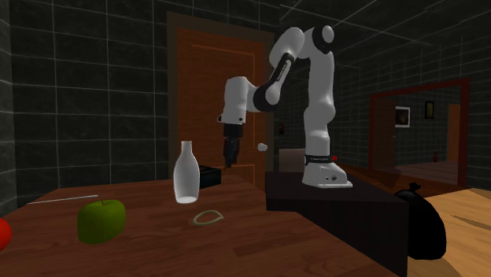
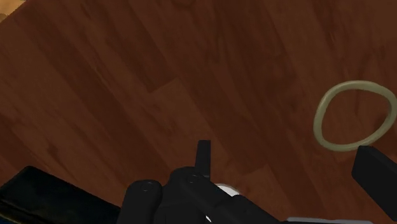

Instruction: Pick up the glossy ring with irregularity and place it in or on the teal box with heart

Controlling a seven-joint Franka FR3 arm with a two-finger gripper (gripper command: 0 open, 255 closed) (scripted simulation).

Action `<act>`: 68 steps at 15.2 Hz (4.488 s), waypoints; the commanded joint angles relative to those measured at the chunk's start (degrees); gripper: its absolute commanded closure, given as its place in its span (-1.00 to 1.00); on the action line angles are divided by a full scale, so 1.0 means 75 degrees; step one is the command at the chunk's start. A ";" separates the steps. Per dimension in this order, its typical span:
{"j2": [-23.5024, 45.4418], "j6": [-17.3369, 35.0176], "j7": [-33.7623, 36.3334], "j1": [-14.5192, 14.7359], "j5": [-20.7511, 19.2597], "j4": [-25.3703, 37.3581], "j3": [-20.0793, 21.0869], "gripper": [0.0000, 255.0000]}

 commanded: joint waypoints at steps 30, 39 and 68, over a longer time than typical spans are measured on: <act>0.4810 0.1907 0.4932 0.2296 -0.4989 0.2636 -0.2246 1.00; 0.4498 0.1705 0.4730 0.2074 -0.4764 0.2501 -0.1977 1.00; 0.1563 -0.0508 0.2258 0.0419 -0.1553 0.2056 0.0217 1.00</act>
